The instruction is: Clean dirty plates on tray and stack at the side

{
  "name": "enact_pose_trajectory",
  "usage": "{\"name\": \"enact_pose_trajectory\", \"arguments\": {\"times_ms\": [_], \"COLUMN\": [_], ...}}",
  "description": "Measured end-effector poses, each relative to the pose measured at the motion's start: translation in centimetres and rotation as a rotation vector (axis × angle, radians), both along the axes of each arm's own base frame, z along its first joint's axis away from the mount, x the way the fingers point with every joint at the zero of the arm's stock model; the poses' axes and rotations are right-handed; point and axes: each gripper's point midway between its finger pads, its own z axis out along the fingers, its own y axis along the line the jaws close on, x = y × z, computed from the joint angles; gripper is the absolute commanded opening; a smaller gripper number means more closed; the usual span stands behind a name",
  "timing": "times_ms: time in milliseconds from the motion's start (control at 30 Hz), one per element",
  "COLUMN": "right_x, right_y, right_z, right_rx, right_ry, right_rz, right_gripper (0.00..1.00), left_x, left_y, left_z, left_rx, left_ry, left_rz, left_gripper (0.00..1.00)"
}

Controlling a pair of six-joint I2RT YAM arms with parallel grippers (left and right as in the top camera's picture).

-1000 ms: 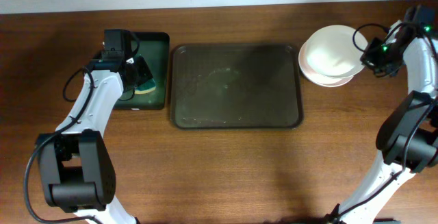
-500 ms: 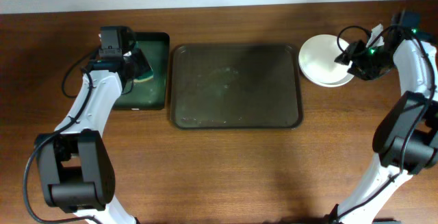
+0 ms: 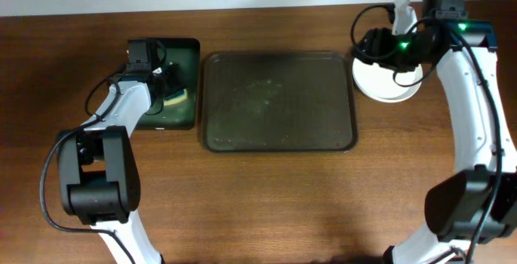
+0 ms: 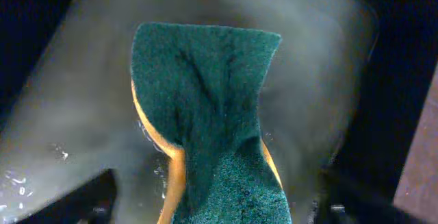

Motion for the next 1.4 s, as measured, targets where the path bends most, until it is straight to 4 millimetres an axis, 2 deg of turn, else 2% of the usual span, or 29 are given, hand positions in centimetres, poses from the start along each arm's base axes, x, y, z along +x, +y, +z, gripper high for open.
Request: {"name": "enact_pose_trajectory", "arguments": {"times_ms": [67, 133, 167, 200, 233, 333, 367, 400, 433, 467, 533, 567, 667, 800, 867, 1400], "right_x": [-0.8, -2.2, -2.9, -4.1, -5.5, -9.4, -10.2, -11.4, -12.9, -14.5, -17.1, -18.5, -21.1, -23.6, -24.2, -24.9], "right_y": [1.0, 1.7, 1.8, 1.8, 1.6, 1.5, 1.6, 1.7, 2.1, 2.6, 3.5, 3.8, 4.0, 3.8, 3.8, 4.0], "right_z": [1.0, 2.7, 3.4, 4.7, 5.0, 6.5, 6.9, 7.3, 7.4, 7.3, 6.7, 6.3, 6.1, 6.3, 6.5, 6.0], "right_rx": [-0.010, -0.022, -0.029, -0.042, -0.055, -0.081, -0.087, -0.097, -0.102, -0.105, -0.110, -0.113, -0.121, -0.123, -0.123, -0.135], "right_ry": [-0.015, -0.038, -0.043, -0.062, -0.040, -0.024, -0.035, -0.048, -0.056, -0.065, -0.099, -0.136, -0.266, -0.377, -0.399, -0.379], "right_rz": [0.023, 0.044, 0.048, 0.046, 0.047, 0.054, 0.062, 0.073, 0.090, 0.114, 0.152, 0.169, 0.181, 0.173, 0.171, 0.192], "right_gripper": [0.63, 0.64, 0.64, 0.63, 0.63, 0.63, 0.63, 0.63, 0.63, 0.63, 0.67, 0.96, 0.98, 0.98, 0.98, 0.98], "left_x": [-0.1, -0.3, -0.4, -0.8, -1.2, -4.6, -5.9, -7.1, -9.4, -11.7, -15.1, -16.4, -18.2, -18.1, -18.0, -18.0], "left_y": [0.0, -0.1, -0.1, -0.1, -0.1, -0.2, -0.2, -0.2, -0.2, -0.3, -0.1, 0.1, 0.5, 0.7, 0.7, 0.8], "left_z": [0.3, 1.8, 3.3, 5.7, 7.5, 12.2, 13.8, 14.6, 15.4, 15.7, 15.8, 15.8, 15.9, 15.9, 15.9, 15.9], "left_rx": [0.001, 0.000, 0.001, 0.001, 0.002, 0.000, -0.001, 0.001, 0.000, -0.001, 0.010, 0.019, 0.040, 0.048, 0.050, 0.052], "left_ry": [-0.002, -0.018, -0.039, -0.068, -0.090, -0.089, -0.089, -0.076, -0.034, 0.020, 0.110, 0.147, 0.190, 0.184, 0.179, 0.179], "left_rz": [-0.004, -0.006, -0.006, -0.006, -0.006, -0.008, -0.008, -0.007, -0.007, -0.006, 0.000, 0.005, 0.015, 0.024, 0.027, 0.030], "left_gripper": [0.99, 0.99, 0.99, 0.99, 0.99, 0.99, 0.99, 0.99, 0.99, 0.99, 0.99, 0.99, 0.99, 0.99, 1.00, 0.99]}}
